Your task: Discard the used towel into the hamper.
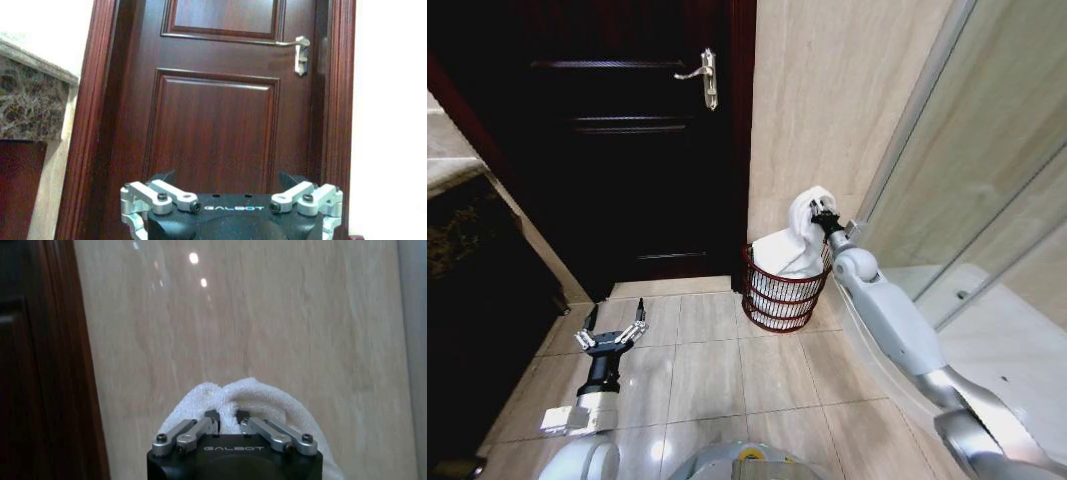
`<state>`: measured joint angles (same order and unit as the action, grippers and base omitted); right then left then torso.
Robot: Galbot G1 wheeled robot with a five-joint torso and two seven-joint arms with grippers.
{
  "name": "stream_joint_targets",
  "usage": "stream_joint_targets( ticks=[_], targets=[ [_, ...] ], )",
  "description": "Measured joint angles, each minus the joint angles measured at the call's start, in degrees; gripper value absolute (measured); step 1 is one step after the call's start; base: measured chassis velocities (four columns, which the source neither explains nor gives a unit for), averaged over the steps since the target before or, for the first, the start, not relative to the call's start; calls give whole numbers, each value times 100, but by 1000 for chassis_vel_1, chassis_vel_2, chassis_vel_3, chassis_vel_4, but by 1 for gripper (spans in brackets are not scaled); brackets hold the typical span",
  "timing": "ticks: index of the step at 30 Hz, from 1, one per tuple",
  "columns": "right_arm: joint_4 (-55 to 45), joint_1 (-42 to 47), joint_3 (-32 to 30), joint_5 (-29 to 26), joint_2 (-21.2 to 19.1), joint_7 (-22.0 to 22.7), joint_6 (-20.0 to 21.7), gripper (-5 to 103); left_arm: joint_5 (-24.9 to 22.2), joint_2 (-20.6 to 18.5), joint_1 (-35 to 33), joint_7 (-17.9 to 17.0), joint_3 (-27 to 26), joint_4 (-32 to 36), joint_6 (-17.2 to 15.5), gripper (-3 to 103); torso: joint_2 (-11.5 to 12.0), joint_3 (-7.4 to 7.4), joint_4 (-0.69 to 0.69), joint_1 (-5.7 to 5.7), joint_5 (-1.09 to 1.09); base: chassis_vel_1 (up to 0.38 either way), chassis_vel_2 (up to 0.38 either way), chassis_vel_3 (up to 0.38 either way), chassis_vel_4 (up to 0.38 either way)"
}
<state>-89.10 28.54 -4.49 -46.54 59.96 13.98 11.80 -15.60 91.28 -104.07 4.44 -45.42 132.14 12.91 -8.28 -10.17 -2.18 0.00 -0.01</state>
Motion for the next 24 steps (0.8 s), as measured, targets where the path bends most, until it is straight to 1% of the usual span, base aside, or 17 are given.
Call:
stream_joint_targets(
  ticks=[1, 2, 3, 4, 5, 6, 7, 8, 9, 11, 12, 13, 15, 17, 18, 20, 24],
  targets=[
    [-97, 15, 3, -188, -40, 101, 211, 13, 4, 6, -2, 0, 1, 0, 1, 100, -1, -1, 0, 0, 1, 0, 0, 0, 0],
    [-97, 15, 3, -188, -40, 101, 211, 13, 4, 6, -2, 0, 1, 0, 1, 100, -1, -1, 0, 0, 1, 0, 0, 0, 0],
    [-183, 8, 41, -424, -92, 236, 469, 13, 10, 23, -7, 0, 1, 2, 4, 100, -2, -2, 0, 0, 0, 0, 0, 0, 0],
    [-231, -13, 89, -601, -139, 322, 632, 13, 12, 34, -15, 1, -2, 11, 5, 100, -2, -3, 0, 0, 0, 0, 0, 0, 0],
    [-231, -13, 89, -601, -139, 322, 632, 13, 12, 34, -15, 1, -2, 11, 5, 100, -2, -3, 0, 0, 0, 0, 0, 0, 0],
    [-317, -55, 161, -839, -226, 457, 860, 13, 12, 54, -29, 1, -13, 38, 10, 100, -3, -4, -1, 0, 2, 0, 0, 0, 0],
    [-365, -74, 185, -940, -269, 511, 980, 13, 12, 62, -34, 1, -21, 49, 14, 100, -4, -4, -1, 0, 2, 0, 0, 0, 0],
    [-365, -74, 185, -940, -269, 511, 980, 13, 12, 62, -34, 1, -21, 49, 14, 100, -4, -4, -1, 0, 2, 0, 0, 0, 0],
    [-458, -109, 214, -1158, -356, 593, 1247, 13, 12, 77, -43, 1, -36, 63, 23, 100, -5, -4, -1, 0, -1, 0, 0, 0, 0],
    [-551, -199, 275, -1663, -479, 791, 1721, 13, 10, 87, -58, 1, -66, 91, 44, 100, -7, -5, 1, 0, 1, 0, 0, 0, 0],
    [-524, -276, 317, -1854, -494, 892, 1873, 13, 9, 87, -69, 1, -76, 109, 50, 100, -7, -6, 1, 0, 2, 0, 0, 0, 0],
    [-524, -276, 317, -1854, -494, 892, 1873, 13, 9, 87, -69, 1, -76, 109, 50, 100, -7, -6, 1, 0, 2, 0, 0, 0, 0],
    [-450, -388, 376, -2070, -496, 995, 2025, 13, 8, 88, -83, 2, -85, 135, 55, 100, -7, -6, 0, 0, 1, 0, 0, 0, 0],
    [-277, -582, 499, -2445, -477, 1070, 2291, 13, 8, 89, -103, 2, -94, 160, 70, 100, -8, -7, -1, 0, 1, 0, 0, 0, 0],
    [-277, -582, 499, -2445, -477, 1070, 2291, 13, 8, 89, -103, 2, -94, 160, 70, 100, -8, -7, -1, 0, 1, 0, 0, 0, 0],
    [-107, -735, 615, -2605, -412, 1091, 2425, 13, 11, 89, -116, 2, -101, 174, 82, 100, -9, -8, -1, 0, -1, 0, 0, 0, 0],
    [88, -782, 707, -2600, -278, 1099, 2499, 13, 7, 89, -156, 1, -126, 255, 85, 100, -10, -9, -3, 0, 1, 0, 0, 0, 0]
  ],
)
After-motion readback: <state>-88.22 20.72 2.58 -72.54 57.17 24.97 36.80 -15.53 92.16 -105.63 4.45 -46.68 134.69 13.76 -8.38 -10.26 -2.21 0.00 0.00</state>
